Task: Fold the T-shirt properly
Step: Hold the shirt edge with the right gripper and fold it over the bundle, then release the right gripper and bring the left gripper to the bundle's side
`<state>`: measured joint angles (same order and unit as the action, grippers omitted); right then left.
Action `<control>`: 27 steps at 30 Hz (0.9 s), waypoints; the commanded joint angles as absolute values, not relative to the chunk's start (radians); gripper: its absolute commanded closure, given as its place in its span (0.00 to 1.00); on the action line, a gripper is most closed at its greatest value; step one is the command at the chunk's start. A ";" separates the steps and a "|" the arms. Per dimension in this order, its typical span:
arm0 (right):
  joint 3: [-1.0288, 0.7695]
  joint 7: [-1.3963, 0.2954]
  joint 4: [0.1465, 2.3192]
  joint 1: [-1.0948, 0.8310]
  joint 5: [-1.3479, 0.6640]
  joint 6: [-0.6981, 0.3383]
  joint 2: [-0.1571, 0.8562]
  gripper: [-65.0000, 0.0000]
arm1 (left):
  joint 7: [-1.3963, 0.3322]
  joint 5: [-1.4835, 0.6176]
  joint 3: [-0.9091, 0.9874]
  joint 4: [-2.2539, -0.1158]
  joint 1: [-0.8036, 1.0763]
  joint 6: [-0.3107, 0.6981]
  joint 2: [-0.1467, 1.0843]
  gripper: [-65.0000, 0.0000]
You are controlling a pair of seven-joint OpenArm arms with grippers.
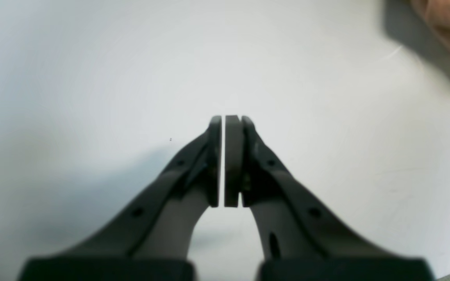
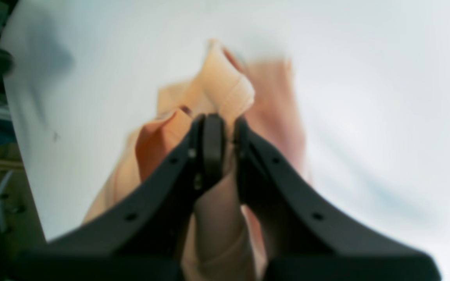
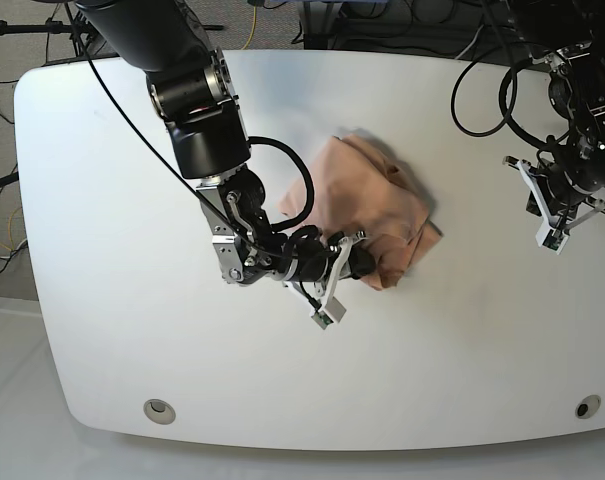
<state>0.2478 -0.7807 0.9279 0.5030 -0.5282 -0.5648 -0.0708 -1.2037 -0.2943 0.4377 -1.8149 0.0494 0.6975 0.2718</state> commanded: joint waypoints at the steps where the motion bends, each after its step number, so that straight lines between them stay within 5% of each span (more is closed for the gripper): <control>1: 0.248 -0.734 0.908 0.533 -0.547 -0.573 -0.079 0.91 | -1.190 -0.303 0.443 -1.830 0.035 0.698 0.286 1.00; 5: 0.248 -0.716 0.898 0.529 -0.547 -0.573 -0.079 0.67 | -1.190 -0.303 0.444 -1.830 0.036 0.698 0.286 1.00; 9: 0.246 -0.716 0.900 0.526 -0.547 -0.573 -0.073 0.26 | -1.190 -0.303 0.444 -1.830 0.036 0.698 0.286 1.00; 12: 0.243 -0.716 0.901 0.526 -0.547 -0.572 -0.071 0.09 | -1.190 -0.305 0.444 -1.830 0.038 0.698 0.286 1.00; 27: 0.239 -0.769 1.069 0.530 -0.559 -0.572 -0.068 0.21 | -1.190 -0.306 0.446 -1.830 0.038 0.698 0.288 1.00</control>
<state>0.2428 -0.7708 1.0000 0.5030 -0.5301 -0.5617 -0.0643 -1.2041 -0.2958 0.4385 -1.8149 0.0498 0.6975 0.2726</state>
